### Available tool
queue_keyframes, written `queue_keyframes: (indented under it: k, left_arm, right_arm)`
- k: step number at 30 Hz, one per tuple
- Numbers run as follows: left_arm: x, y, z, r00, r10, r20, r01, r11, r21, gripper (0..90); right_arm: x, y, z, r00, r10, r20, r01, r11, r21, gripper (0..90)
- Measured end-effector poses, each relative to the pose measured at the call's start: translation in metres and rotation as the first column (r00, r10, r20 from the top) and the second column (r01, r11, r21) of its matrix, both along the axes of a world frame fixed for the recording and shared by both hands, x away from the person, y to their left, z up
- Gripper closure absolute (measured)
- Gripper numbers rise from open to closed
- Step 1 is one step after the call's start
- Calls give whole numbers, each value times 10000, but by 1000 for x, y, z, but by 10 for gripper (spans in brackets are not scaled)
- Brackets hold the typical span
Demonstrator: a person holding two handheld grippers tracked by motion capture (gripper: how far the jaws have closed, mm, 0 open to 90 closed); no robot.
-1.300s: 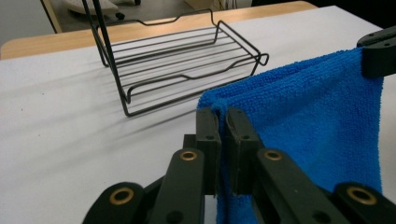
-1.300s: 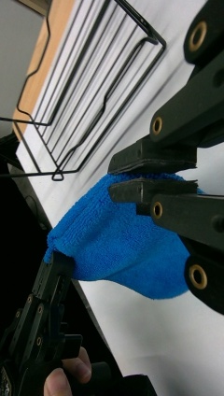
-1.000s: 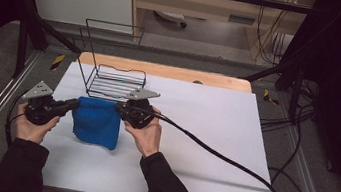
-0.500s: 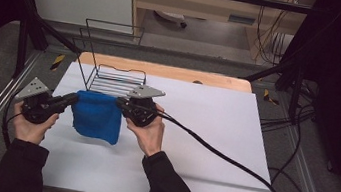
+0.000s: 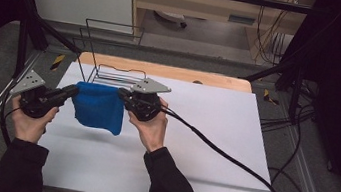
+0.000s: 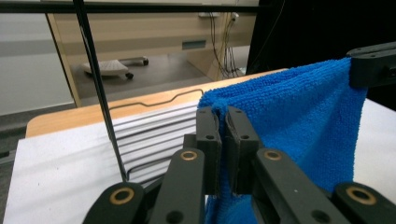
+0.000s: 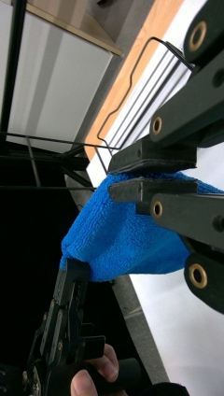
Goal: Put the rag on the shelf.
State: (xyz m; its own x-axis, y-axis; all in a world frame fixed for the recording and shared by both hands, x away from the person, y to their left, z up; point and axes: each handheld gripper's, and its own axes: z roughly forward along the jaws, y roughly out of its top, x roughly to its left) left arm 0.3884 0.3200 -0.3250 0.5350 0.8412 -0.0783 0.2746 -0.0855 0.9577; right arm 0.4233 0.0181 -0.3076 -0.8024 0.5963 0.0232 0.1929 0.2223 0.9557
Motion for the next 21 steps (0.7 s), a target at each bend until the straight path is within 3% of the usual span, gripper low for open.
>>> queue_keyframes:
  k: [21]
  left_arm:
    - [12, -1, 40, 9954, 14, 961, 54, 9975, -702, 850]
  right_arm:
    - [6, -2, 38, 9932, -449, 1076, 390, 9976, 566, 857]
